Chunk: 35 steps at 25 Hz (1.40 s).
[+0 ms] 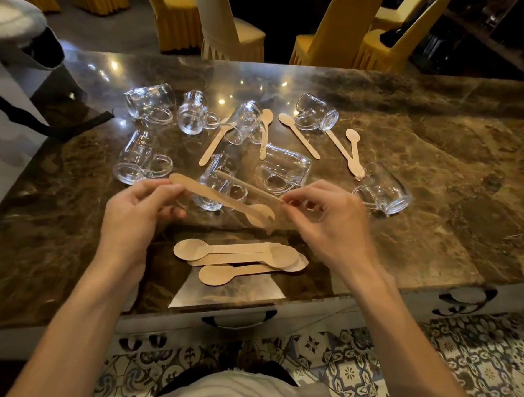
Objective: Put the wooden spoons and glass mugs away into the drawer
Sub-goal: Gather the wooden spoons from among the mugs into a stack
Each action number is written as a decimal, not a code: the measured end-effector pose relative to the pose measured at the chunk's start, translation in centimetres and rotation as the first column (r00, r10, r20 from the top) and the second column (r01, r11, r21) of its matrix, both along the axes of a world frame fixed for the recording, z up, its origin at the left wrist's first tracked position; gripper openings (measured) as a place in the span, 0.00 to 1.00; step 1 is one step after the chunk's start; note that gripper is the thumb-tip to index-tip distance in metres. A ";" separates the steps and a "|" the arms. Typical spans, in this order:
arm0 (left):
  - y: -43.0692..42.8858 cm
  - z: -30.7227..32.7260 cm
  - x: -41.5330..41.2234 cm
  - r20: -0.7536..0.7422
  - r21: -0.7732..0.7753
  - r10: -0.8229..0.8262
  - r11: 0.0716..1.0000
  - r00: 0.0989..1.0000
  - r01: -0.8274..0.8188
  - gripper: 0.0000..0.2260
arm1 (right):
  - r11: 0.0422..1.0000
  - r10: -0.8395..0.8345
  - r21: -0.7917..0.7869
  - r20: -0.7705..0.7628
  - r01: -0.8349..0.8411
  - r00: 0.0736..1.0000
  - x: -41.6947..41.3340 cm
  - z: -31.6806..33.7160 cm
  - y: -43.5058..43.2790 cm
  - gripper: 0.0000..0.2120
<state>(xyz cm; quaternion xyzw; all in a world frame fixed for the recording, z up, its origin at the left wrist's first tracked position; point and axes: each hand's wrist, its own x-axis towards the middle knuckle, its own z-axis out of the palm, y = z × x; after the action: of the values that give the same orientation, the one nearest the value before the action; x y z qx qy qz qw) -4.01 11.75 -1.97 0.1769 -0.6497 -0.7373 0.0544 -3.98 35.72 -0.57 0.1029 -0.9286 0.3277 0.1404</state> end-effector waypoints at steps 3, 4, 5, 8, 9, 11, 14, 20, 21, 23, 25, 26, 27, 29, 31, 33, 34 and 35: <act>-0.2 -1.5 1.3 0.065 -0.033 0.032 0.999 0.997 -0.030 0.02 | 0.997 0.041 0.063 -0.003 -0.041 0.999 0.7 -0.7 -0.9 0.06; -0.1 -1.8 1.5 0.076 -0.056 0.039 0.998 0.996 -0.035 0.03 | 0.996 0.052 0.076 0.001 -0.052 0.999 0.9 -1.0 -1.2 0.06; 0.0 -2.0 1.7 0.083 -0.074 0.040 0.997 0.996 -0.034 0.03 | 0.994 0.062 0.087 0.007 -0.062 0.998 1.0 -1.2 -1.4 0.06; 0.0 -2.4 2.3 0.109 -0.142 0.025 0.990 0.994 -0.009 0.02 | 0.989 0.083 0.119 0.009 -0.083 0.997 1.3 -2.1 -1.9 0.05; -0.2 -2.5 2.4 0.120 -0.203 0.006 0.979 0.993 0.019 0.02 | 0.987 0.084 0.135 0.005 -0.083 0.996 1.3 -2.4 -2.0 0.05; -0.7 -2.8 2.6 0.153 -0.416 -0.037 0.904 0.988 0.098 0.02 | 0.981 0.085 0.174 0.004 -0.084 0.996 1.4 -3.0 -2.2 0.05; -1.2 -3.0 3.0 0.147 -0.746 -0.053 0.650 0.988 0.146 0.04 | 0.973 0.097 0.211 -0.007 -0.094 0.995 1.4 -3.7 -2.3 0.05; -1.4 -3.1 3.2 0.115 -0.957 -0.128 0.252 0.985 0.144 0.08 | 0.960 0.113 0.262 -0.037 -0.099 0.993 1.5 -4.4 -2.5 0.05; -1.5 -3.1 3.1 0.118 -0.968 -0.144 0.204 0.983 0.146 0.09 | 0.959 0.113 0.265 -0.039 -0.098 0.993 1.5 -4.5 -2.5 0.05; -1.8 -3.1 2.9 0.125 -0.980 -0.175 0.128 0.977 0.149 0.10 | 0.958 0.111 0.269 -0.041 -0.096 0.993 1.6 -4.6 -2.6 0.05; -2.0 -3.0 2.6 0.139 -0.985 -0.201 0.073 0.970 0.157 0.11 | 0.959 0.107 0.268 -0.038 -0.093 0.994 1.6 -4.7 -2.5 0.05; -2.1 -2.9 2.4 0.144 -0.986 -0.214 0.054 0.966 0.159 0.10 | 0.960 0.106 0.266 -0.036 -0.092 0.994 1.6 -4.7 -2.5 0.05; -2.3 -2.8 2.3 0.152 -0.985 -0.225 0.039 0.962 0.165 0.10 | 0.960 0.107 0.264 -0.034 -0.094 0.994 1.6 -4.7 -2.5 0.05; -2.5 -2.5 2.0 0.177 -0.982 -0.241 0.024 0.954 0.188 0.09 | 0.958 0.114 0.269 -0.027 -0.103 0.993 1.6 -4.7 -2.5 0.05; -2.7 -2.3 1.7 0.191 -0.978 -0.255 0.032 0.948 0.206 0.08 | 0.955 0.119 0.274 -0.015 -0.110 0.993 1.6 -4.7 -2.6 0.05; -3.0 -2.3 1.6 0.197 -0.975 -0.264 0.050 0.944 0.218 0.08 | 0.957 0.118 0.266 -0.006 -0.112 0.993 1.5 -4.5 -2.7 0.05; -3.1 -2.3 1.6 0.198 -0.973 -0.267 0.065 0.943 0.223 0.08 | 0.959 0.118 0.258 -0.001 -0.114 0.993 1.5 -4.5 -2.8 0.06; -3.1 -2.2 1.6 0.196 -0.971 -0.271 0.081 0.942 0.225 0.08 | 0.961 0.119 0.250 0.004 -0.116 0.993 1.4 -4.3 -2.8 0.06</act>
<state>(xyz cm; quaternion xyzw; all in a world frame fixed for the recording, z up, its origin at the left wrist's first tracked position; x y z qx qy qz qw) -2.42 8.61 -4.17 -0.0285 -0.9905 -0.1278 0.0430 -2.60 32.87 -4.89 0.1765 -0.9539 0.2154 0.1117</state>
